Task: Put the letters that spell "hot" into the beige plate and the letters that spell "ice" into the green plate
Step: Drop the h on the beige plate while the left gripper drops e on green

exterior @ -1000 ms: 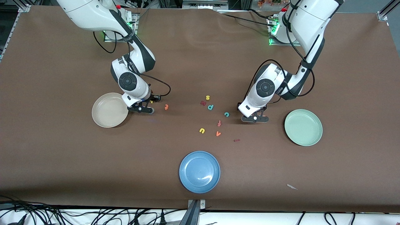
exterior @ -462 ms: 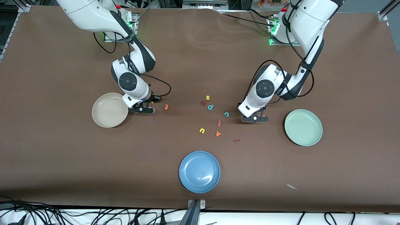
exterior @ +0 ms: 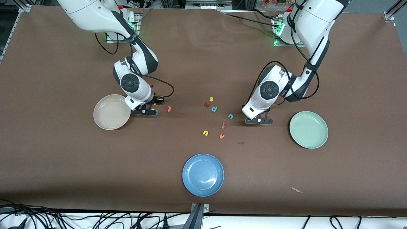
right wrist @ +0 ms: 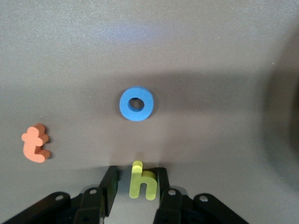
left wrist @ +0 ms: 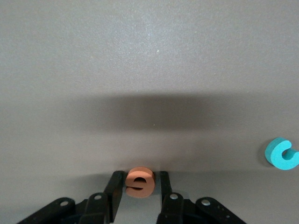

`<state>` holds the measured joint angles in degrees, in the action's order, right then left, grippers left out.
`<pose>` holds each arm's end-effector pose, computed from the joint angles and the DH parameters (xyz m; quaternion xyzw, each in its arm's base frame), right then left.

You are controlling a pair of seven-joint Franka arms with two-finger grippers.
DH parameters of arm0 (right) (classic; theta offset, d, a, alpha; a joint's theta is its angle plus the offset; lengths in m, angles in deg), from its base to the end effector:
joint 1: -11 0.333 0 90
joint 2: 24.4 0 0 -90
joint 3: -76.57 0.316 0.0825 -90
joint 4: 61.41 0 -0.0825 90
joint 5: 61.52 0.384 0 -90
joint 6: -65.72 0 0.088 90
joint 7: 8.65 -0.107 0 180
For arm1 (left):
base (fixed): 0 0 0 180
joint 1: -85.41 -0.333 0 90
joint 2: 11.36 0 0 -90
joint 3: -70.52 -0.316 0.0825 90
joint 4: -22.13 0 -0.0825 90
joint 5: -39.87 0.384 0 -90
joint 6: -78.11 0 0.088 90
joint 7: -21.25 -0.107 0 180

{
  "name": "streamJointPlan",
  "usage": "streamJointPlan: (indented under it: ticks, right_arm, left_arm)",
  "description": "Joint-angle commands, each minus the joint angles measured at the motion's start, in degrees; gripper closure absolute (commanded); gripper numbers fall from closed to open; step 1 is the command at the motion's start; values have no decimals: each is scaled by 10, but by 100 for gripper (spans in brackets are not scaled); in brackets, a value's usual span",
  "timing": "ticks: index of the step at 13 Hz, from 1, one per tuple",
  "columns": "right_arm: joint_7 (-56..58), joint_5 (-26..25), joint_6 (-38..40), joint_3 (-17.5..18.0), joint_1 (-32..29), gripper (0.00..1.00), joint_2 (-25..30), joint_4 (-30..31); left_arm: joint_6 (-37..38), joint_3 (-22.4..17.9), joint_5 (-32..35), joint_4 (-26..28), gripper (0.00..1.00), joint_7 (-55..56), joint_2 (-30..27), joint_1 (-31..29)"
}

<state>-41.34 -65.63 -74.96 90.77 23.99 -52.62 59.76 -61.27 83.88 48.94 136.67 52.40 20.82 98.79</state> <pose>0.4985 0.2591 0.1731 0.9966 -0.0288 -0.0772 0.0004 0.5308 -0.2662 0.1719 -0.9984 0.0106 0.0538 0.0132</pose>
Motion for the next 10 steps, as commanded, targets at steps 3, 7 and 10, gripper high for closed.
streamJointPlan:
  ticks: [3,7,10]
  right_arm:
    - [13,0,-9,1,-5,72,-10,6]
    - [11,0,-8,1,-7,80,-11,5]
    - [9,1,9,1,-7,80,1,-1]
  left_arm:
    - [7,0,20,-6,74,7,11,-1]
    - [18,1,19,-11,83,-20,2,-25]
    - [91,1,20,-50,85,-29,-12,-43]
